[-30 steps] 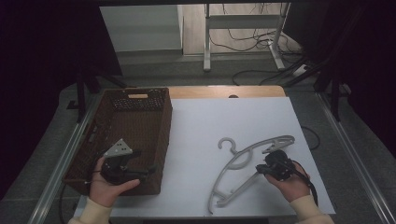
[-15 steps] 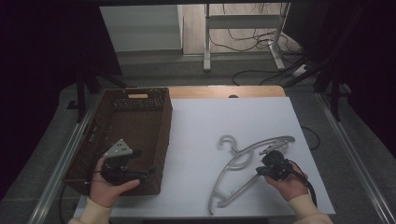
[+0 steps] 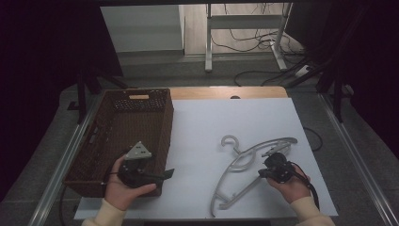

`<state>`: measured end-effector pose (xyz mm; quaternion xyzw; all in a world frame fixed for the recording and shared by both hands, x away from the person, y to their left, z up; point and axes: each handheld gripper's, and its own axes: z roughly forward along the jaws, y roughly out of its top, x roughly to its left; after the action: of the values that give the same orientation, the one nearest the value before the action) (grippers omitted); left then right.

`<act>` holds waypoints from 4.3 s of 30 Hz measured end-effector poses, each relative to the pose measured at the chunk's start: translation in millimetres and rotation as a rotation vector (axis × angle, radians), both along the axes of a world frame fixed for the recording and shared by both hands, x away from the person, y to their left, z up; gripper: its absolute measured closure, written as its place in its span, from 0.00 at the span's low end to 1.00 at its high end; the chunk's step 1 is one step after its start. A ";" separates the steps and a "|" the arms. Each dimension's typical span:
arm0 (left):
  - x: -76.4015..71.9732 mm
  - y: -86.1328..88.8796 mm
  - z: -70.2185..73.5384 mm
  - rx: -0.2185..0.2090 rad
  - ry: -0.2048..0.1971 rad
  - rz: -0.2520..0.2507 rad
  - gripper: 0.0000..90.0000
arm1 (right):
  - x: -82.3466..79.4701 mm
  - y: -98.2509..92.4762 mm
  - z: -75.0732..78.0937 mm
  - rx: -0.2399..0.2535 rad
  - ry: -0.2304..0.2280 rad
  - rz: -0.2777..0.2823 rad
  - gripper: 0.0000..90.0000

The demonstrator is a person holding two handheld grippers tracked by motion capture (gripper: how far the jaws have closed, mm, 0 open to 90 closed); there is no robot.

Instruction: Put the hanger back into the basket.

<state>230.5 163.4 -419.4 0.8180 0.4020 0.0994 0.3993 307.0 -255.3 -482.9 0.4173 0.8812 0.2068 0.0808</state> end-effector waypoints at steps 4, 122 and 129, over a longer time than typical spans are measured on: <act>4.3 -23.1 3.5 0.018 0.002 -0.041 0.19 | 0.4 -0.2 -0.4 0.000 0.002 0.003 1.00; 82.9 -122.3 -9.7 -0.146 0.168 -0.099 0.91 | -11.1 -95.9 17.0 0.449 -0.280 -0.219 0.29; 77.1 -111.1 8.9 -0.149 0.136 -0.109 0.91 | -9.1 -91.0 13.4 0.415 -0.265 -0.197 0.28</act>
<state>307.7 52.3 -410.5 0.8116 0.3893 -0.0081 0.4355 297.8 -346.3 -469.4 0.4781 0.7566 0.4273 0.1280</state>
